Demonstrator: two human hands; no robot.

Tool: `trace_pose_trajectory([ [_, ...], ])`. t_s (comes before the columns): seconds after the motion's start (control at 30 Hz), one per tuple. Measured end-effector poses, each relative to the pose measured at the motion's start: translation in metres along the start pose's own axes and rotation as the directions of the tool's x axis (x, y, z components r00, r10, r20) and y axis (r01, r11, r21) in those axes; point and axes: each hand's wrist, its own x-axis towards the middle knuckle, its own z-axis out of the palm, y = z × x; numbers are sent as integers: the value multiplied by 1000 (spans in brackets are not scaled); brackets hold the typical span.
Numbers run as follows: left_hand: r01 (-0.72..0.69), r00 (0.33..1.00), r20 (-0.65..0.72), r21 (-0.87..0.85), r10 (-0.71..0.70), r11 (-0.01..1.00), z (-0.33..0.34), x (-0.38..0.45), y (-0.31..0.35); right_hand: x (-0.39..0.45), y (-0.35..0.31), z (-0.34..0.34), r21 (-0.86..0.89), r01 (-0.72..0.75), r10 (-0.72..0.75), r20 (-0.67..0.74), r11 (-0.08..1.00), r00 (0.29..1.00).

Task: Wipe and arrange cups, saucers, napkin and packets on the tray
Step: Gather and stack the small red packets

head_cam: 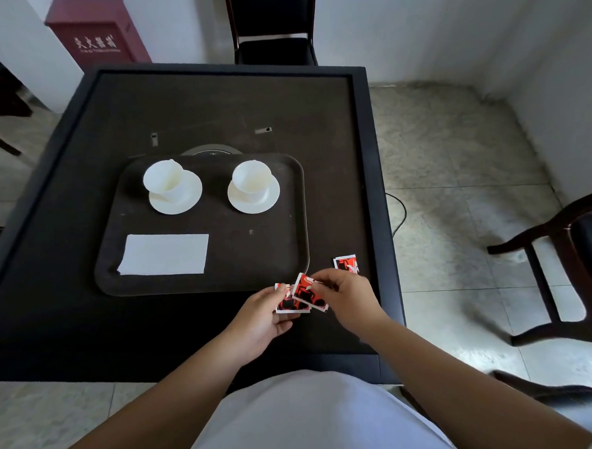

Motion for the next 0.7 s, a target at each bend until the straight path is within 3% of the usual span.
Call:
trace_pose_trajectory([
  [0.13, -95, 993, 83, 112, 86, 989, 2, -9, 0, -2, -5, 4, -276, 220, -225, 14, 935, 974],
  [0.3, -149, 988, 71, 220, 136, 964, 0, -12, -1, -3, -5, 9, -314, 300, -335, -61, 901, 940],
  [0.4, -157, 987, 68, 195, 146, 968, -1, -13, -1, -4, -6, 12, -223, 225, -241, -47, 949, 969],
  [0.47, -155, 987, 56, 166, 148, 974, 0, -12, -1, -4, -7, 14, -63, 74, -78, -59, 995, 995],
  [0.57, -142, 989, 53, 127, 136, 982, 0, -11, 0, -5, -4, 15, 211, -131, 145, -48, 969, 988],
  [0.7, -124, 991, 58, 102, 118, 987, 1, -11, 0, -8, 3, 14, 249, -170, 164, 42, 954, 985],
])
